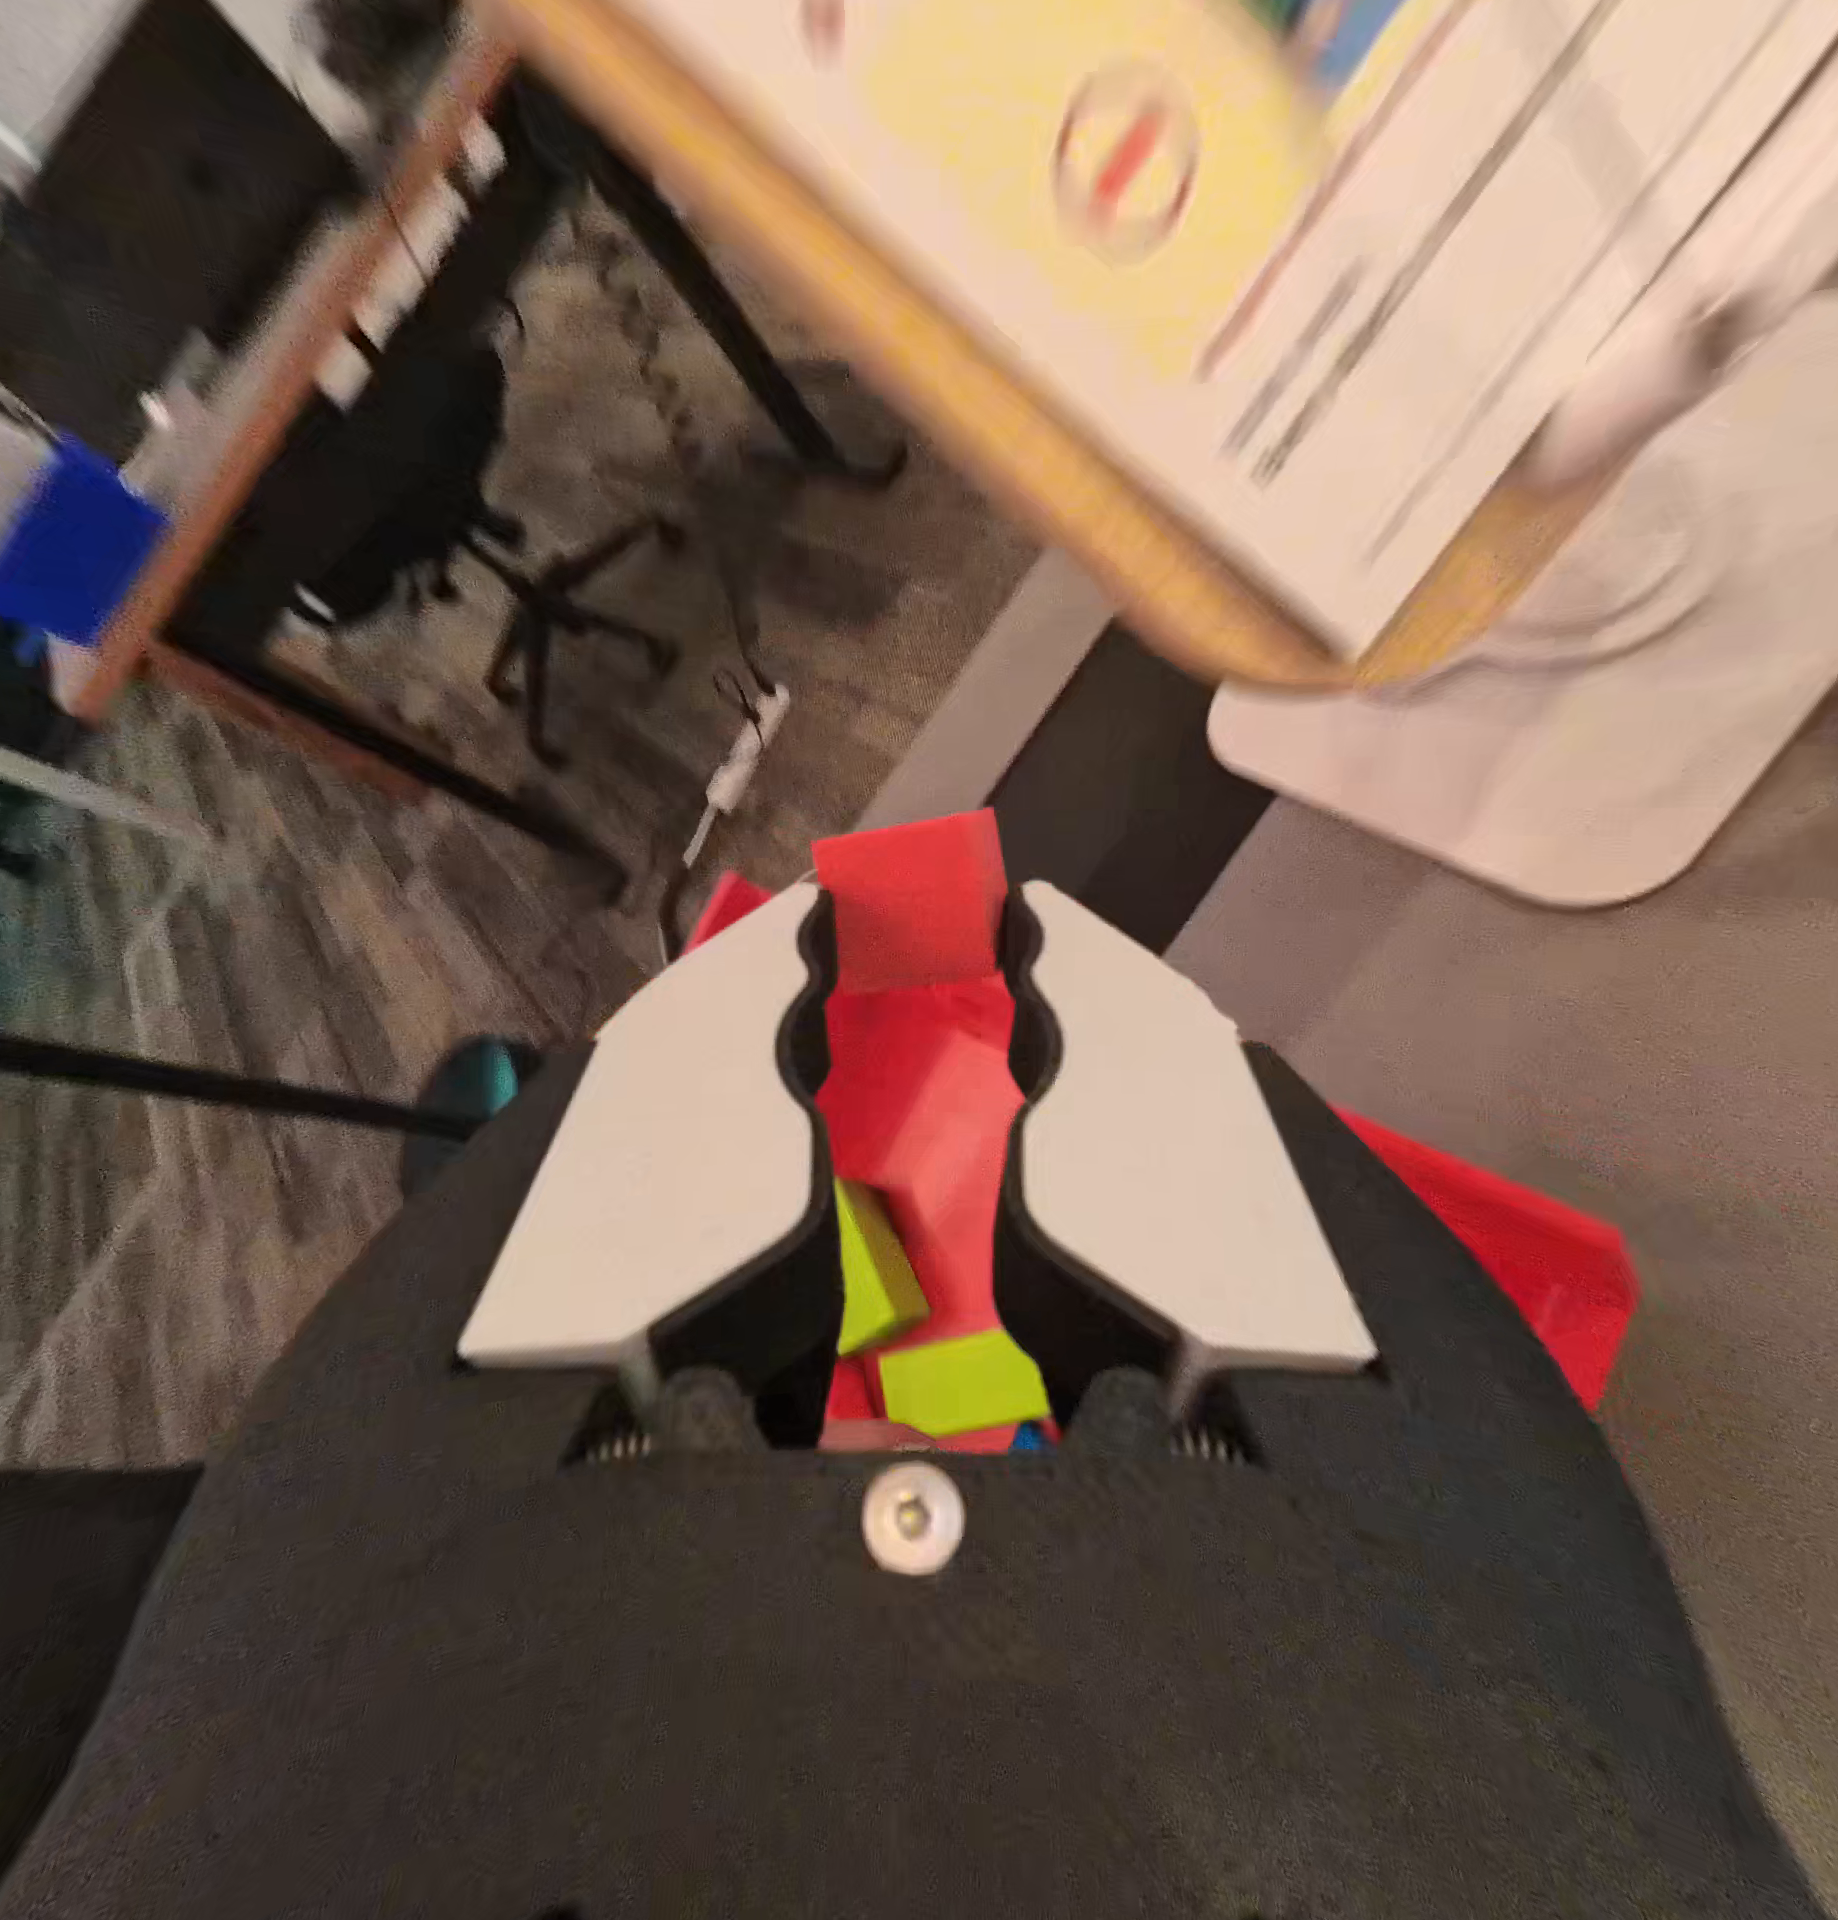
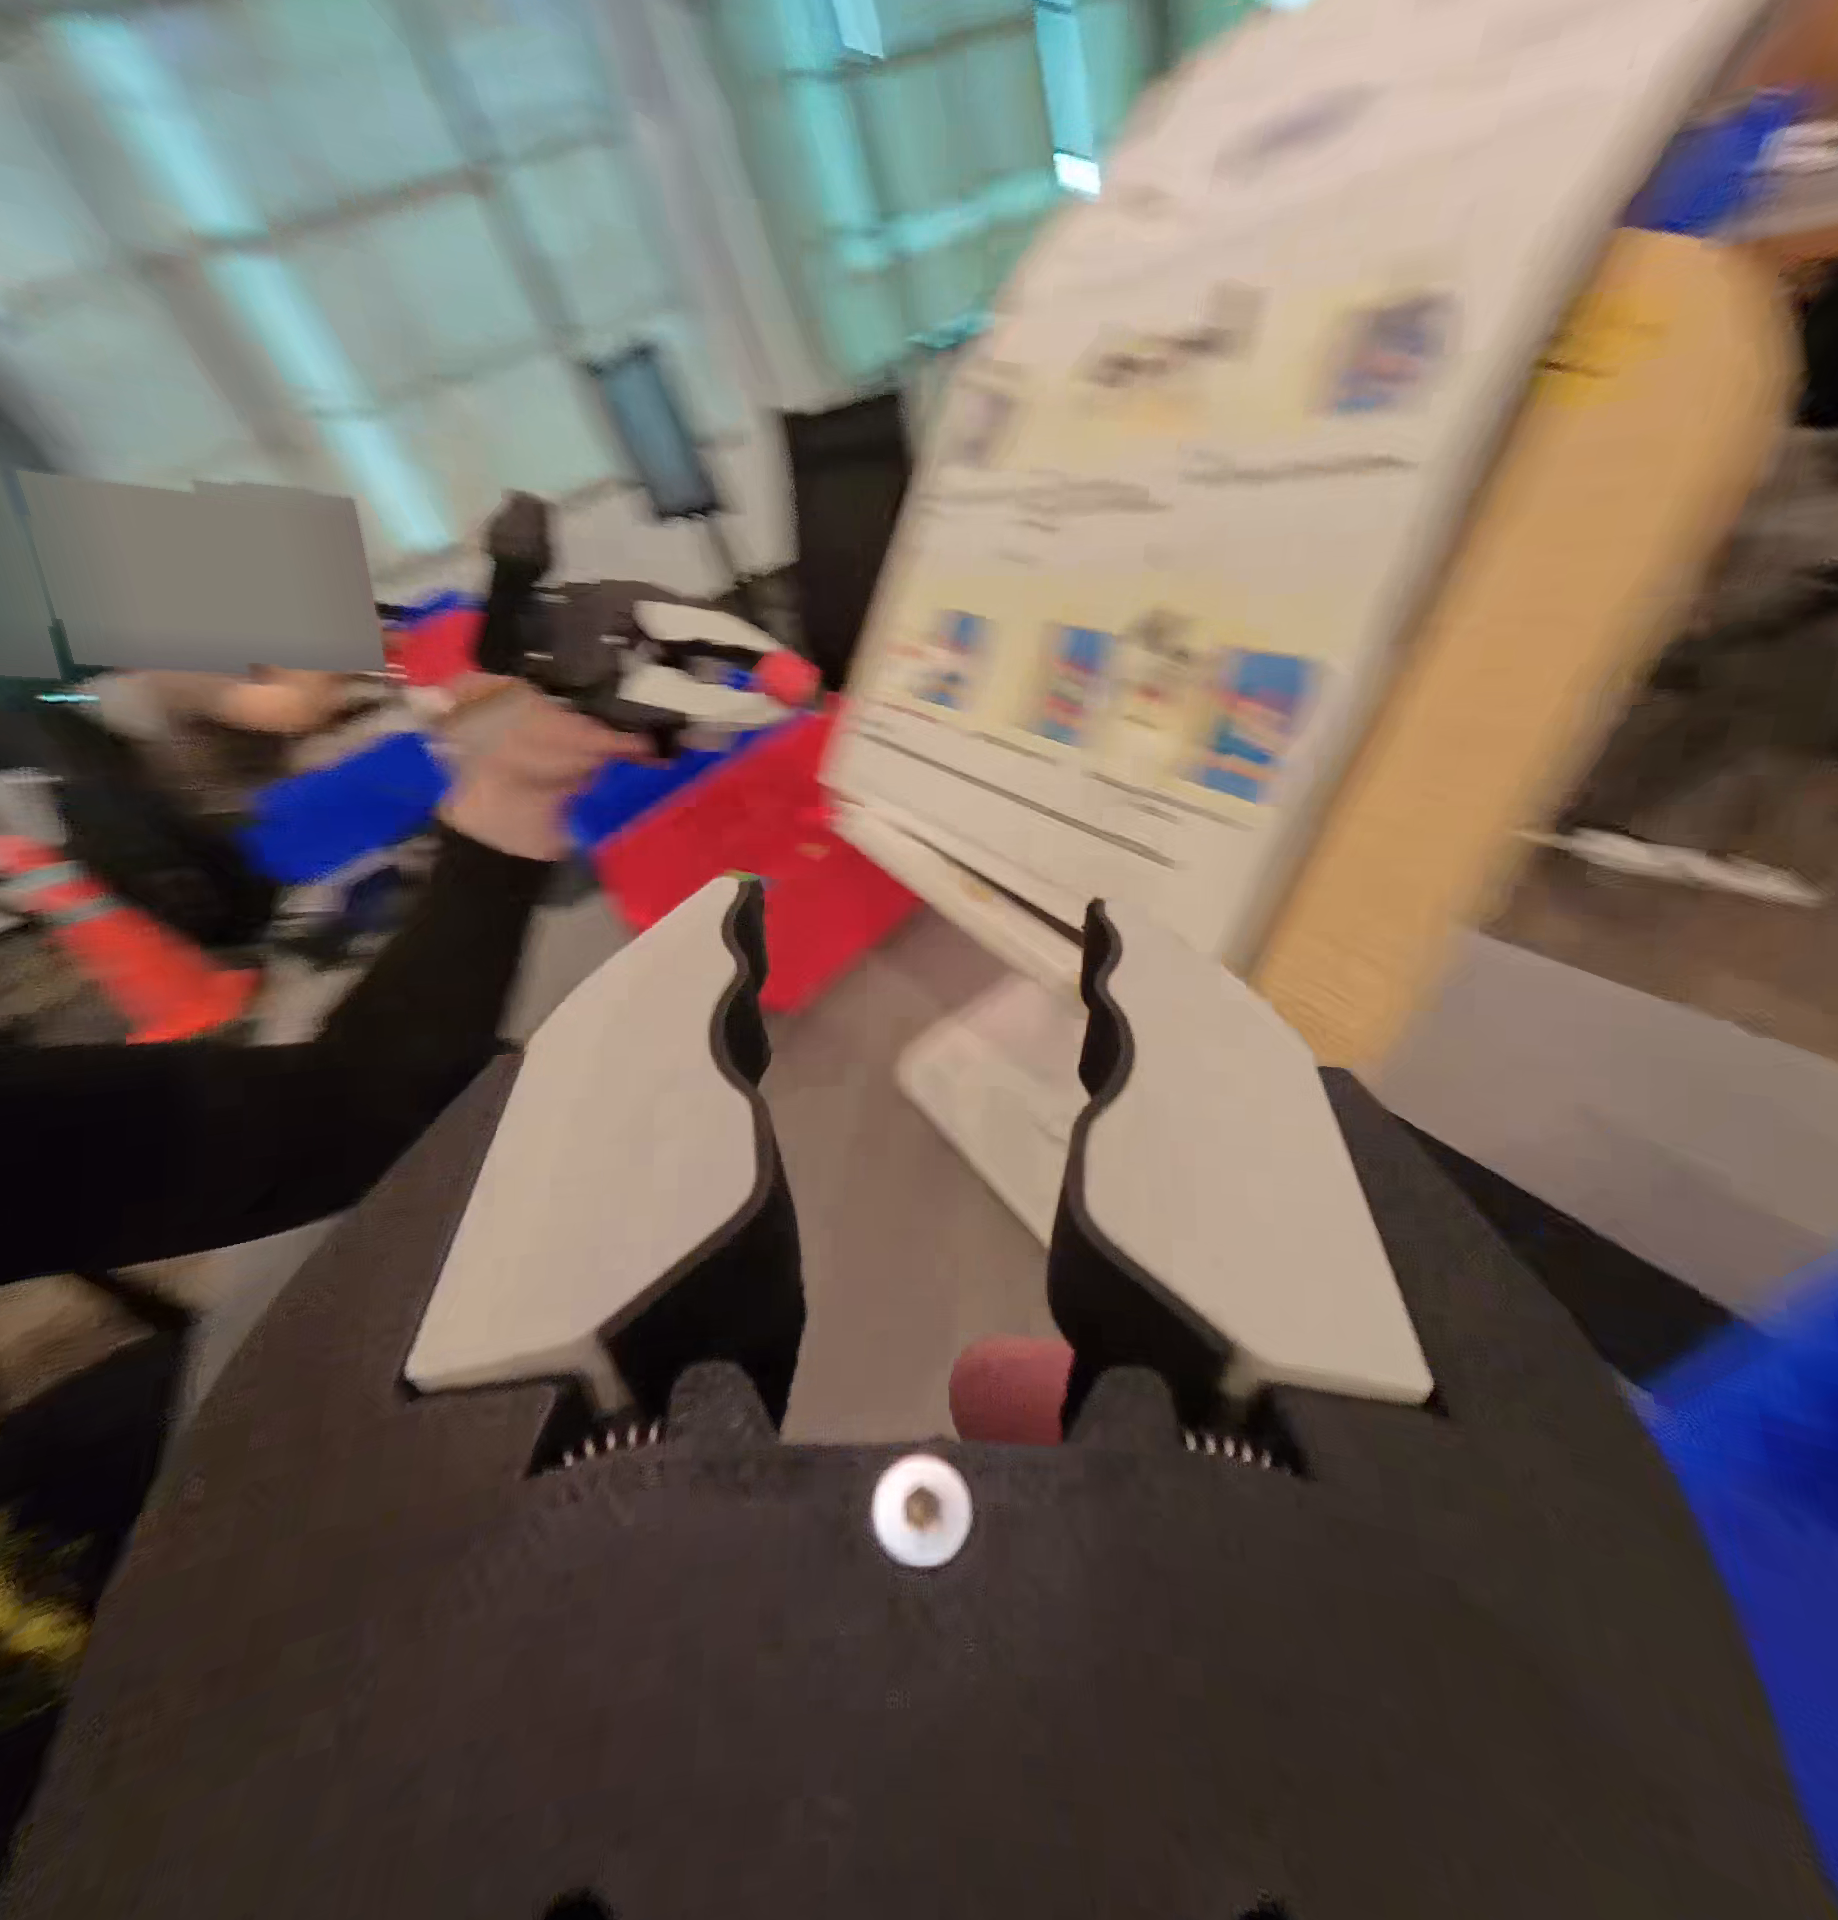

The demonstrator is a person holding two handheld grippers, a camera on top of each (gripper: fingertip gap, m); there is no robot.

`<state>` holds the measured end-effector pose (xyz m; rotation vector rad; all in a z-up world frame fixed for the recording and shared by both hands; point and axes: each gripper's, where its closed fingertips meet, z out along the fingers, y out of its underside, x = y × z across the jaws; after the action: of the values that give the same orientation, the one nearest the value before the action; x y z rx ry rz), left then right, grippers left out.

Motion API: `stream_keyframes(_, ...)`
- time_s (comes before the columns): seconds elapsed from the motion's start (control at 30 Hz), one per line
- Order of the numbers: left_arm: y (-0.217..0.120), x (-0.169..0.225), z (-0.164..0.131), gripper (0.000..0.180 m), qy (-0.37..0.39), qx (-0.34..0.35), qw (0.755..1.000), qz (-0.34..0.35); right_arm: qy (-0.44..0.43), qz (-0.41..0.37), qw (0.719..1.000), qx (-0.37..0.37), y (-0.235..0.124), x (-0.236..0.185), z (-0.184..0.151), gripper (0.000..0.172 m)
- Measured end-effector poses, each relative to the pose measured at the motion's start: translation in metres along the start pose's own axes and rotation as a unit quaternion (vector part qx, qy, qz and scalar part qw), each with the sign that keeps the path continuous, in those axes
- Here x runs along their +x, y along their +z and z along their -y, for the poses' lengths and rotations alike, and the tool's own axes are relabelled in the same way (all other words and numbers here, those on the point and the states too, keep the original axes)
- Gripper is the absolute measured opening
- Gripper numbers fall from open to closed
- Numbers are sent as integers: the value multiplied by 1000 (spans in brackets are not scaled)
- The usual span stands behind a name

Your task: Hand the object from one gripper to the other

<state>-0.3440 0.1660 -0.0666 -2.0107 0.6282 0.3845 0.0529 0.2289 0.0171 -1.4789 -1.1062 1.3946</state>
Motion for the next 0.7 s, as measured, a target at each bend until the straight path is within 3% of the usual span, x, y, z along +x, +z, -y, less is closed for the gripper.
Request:
stream_keyframes(0.07, -37, 30, 70, 31, 94, 130, 987, 1, 8, 91, 996, 10, 26, -44, 6, 57)
stream_keyframes(0.13, -70, 74, 128, 31, 165, 247, 955, -5, 34, 171, 985, 15, 52, -80, 4, 58)
stream_keyframes(0.23, -100, 140, 181, 31, 230, 353, 906, -29, 88, 269, 959, 0, 85, -117, -11, 65)
stream_keyframes(0.4, -108, 199, 207, 32, 277, 404, 870, -44, 158, 386, 908, -24, 107, -155, -30, 67)
stream_keyframes(0.43, -110, 204, 209, 32, 280, 411, 866, -49, 162, 398, 903, -19, 107, -159, -29, 61)
stream_keyframes(0.5, -111, 208, 211, 32, 283, 415, 863, -50, 169, 424, 890, 0, 104, -165, -25, 33)
stream_keyframes(0.67, -109, 206, 210, 34, 279, 414, 865, -49, 142, 393, 908, -3, 105, -161, -25, 29)
stream_keyframes(0.7, -111, 205, 212, 47, 272, 418, 865, -46, 132, 382, 915, 1, 101, -157, -22, 29)
